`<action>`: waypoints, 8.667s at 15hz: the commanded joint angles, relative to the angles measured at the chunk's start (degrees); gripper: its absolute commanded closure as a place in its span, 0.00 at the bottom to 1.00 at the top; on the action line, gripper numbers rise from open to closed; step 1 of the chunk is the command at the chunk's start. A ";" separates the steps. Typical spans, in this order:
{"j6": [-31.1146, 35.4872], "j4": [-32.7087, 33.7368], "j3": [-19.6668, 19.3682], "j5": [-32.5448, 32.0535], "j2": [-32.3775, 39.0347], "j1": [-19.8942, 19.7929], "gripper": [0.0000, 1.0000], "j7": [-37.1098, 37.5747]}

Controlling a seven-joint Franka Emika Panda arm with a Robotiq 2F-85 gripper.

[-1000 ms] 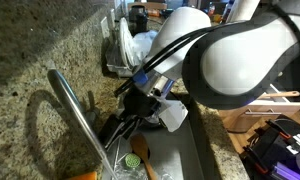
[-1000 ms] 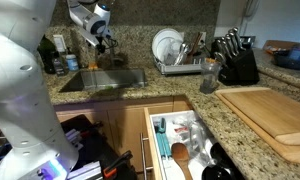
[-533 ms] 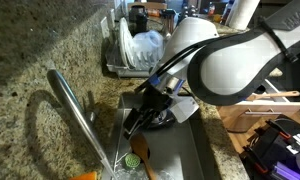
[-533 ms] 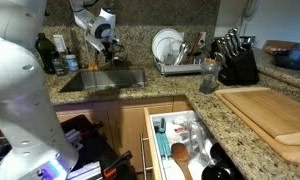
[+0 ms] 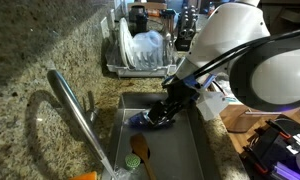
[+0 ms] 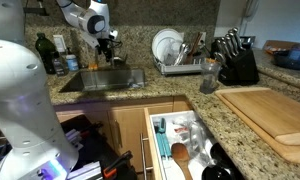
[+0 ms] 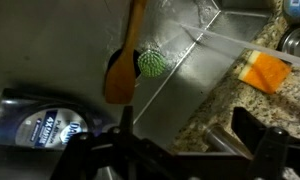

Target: Open the tap, remove the wooden spoon from the open drawer, put it on the chopping board, and then close the drawer

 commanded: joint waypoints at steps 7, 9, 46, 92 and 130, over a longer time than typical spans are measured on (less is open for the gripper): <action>-14.80 -4.80 -8.63 -1.18 -12.94 11.35 0.00 27.28; -14.80 -5.40 -8.29 -1.66 -15.03 12.28 0.00 29.15; -43.37 -30.48 -24.78 -18.58 -58.07 -12.58 0.00 81.31; -35.77 -29.76 -38.71 -34.49 -32.49 -39.00 0.00 125.93; -11.63 -31.48 -48.17 -20.12 -21.40 -55.62 0.00 91.95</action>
